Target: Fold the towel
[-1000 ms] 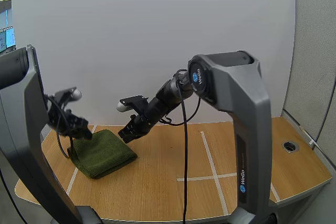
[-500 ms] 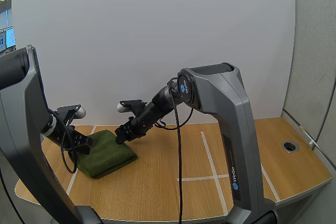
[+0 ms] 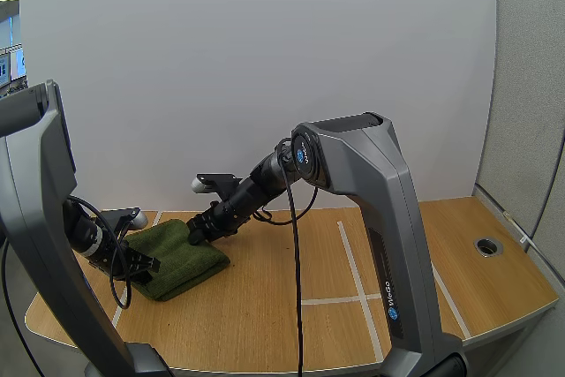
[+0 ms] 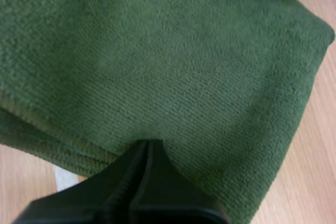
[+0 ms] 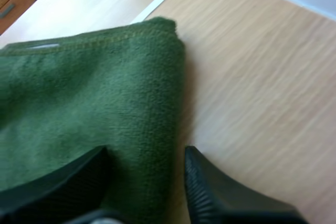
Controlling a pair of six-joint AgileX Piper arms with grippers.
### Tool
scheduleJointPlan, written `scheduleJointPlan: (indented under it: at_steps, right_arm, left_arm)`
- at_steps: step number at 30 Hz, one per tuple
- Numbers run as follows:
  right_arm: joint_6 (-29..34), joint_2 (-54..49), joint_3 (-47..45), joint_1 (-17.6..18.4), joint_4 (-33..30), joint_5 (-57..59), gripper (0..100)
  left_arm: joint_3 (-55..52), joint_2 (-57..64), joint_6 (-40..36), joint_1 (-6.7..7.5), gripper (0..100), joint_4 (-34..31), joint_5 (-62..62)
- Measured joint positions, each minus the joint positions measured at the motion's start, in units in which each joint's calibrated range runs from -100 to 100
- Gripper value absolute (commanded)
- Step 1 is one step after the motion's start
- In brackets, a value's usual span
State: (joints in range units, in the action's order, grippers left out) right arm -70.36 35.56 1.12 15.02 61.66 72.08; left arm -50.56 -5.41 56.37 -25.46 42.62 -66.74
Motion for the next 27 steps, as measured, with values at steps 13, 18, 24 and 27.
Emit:
scheduleJointPlan:
  at_steps: [13, 18, 24, 27]
  right_arm:
    - [3.0, -0.1, 0.1, -0.1, -4.4, 3.6, 0]
    - [4.9, -2.4, -0.1, -2.5, -9.3, 9.4, 0]
    - [5.3, -8.1, -7.6, -8.4, -13.8, 12.1, 0]
    - [4.3, -11.3, -11.9, -10.3, -14.4, 12.0, 0]
  left_arm:
    - [0.4, -0.1, 0.6, 0.0, 0, 1.5, -3.7]
    - [2.2, 2.1, 0.6, 0.0, 0, 3.6, -11.3]
    - [2.3, 8.5, 0.7, 0.0, 0, 4.3, -12.6]
    - [2.3, 10.1, 0.7, 0.0, 0, 4.9, -14.8]
